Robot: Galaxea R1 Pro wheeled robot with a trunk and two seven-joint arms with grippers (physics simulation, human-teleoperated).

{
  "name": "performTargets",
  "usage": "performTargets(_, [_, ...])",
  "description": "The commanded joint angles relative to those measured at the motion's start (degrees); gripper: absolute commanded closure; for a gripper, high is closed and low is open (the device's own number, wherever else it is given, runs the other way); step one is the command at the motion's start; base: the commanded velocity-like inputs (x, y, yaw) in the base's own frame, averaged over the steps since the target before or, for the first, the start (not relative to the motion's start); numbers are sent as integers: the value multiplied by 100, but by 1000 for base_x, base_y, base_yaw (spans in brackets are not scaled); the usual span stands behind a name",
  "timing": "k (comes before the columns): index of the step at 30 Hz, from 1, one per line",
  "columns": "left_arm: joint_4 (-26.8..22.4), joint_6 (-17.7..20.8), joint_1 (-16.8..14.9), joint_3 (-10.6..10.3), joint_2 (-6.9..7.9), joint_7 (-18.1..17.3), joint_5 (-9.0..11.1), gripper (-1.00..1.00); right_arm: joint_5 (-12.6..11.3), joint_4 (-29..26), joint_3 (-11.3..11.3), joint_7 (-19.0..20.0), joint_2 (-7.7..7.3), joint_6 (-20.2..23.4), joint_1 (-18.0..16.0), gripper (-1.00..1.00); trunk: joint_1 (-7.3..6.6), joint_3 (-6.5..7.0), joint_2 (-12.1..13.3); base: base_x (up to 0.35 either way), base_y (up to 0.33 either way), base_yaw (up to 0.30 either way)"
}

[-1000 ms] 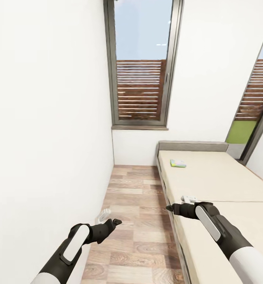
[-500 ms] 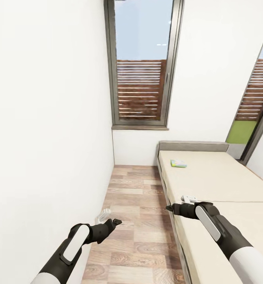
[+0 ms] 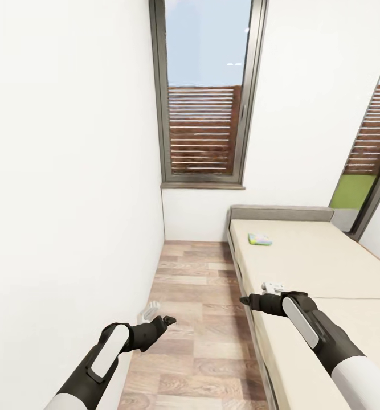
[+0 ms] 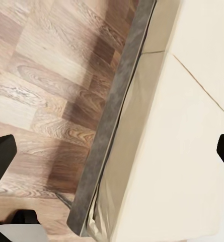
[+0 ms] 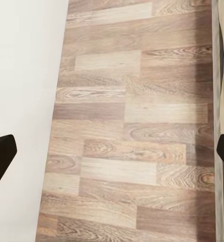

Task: Put all the toys in the child's room - the three board games (two on the bed and one on the table), the two jigsaw puzzles on the table, and the tennis ball on the table - inside the toy box on the table in the child's room.

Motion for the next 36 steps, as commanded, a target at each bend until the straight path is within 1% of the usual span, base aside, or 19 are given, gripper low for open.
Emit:
performTargets(1, [-8, 12, -4, -5, 0, 54, 60, -100, 3, -5, 13, 2, -6, 18, -6, -100, 7, -13, -13, 288, 0, 0])
performTargets(36, [-8, 8, -4, -8, -7, 54, 58, -100, 3, -5, 13, 9, -14, 18, -6, -100, 7, -13, -13, 329, 0, 0])
